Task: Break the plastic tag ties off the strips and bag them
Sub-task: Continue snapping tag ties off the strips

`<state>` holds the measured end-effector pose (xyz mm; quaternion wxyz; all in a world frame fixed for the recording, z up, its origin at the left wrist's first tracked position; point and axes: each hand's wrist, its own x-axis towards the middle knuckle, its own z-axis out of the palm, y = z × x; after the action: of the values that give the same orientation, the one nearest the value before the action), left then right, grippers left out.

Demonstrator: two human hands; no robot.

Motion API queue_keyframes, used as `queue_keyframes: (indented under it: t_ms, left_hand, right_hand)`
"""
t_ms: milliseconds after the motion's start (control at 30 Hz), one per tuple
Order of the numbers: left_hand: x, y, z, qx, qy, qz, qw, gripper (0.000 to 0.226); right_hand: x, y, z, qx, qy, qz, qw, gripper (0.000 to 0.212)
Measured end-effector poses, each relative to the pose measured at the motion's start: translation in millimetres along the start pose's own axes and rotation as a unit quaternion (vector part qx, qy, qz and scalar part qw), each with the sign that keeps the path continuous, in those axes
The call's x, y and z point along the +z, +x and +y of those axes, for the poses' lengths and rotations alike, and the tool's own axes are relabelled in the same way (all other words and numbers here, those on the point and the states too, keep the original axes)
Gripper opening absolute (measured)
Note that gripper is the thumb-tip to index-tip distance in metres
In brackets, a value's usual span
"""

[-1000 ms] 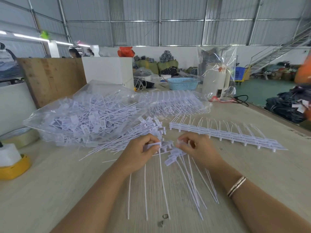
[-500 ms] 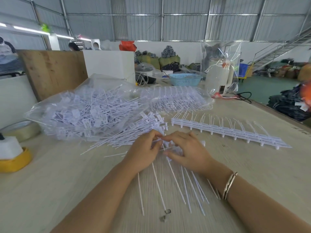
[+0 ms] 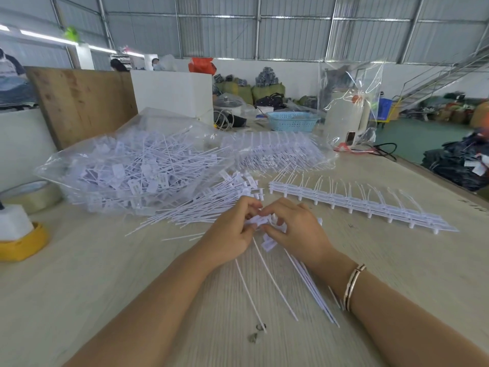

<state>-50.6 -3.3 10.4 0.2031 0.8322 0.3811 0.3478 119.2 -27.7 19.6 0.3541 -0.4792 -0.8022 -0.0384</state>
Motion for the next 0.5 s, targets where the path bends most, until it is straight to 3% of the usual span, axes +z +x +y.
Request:
queue_keyframes:
  t_ms: [133,300,500]
  left_hand:
    - [-3,1,-6,-0.038,0.055,0.027,0.997,0.012]
    - [-4,2,-11,-0.064,0.025,0.017,0.998,0.022]
    - [-3,0,-13,-0.046,0.040,0.011,0.998,0.029]
  right_hand:
    - [-3,-1,4,0.017,0.000,0.030,0.999,0.024]
    - [-4,-1,6,0.033,0.037,0.021,0.999,0.031]
    - [-1,2,4,-0.016,-0.083,-0.004,0.996,0.020]
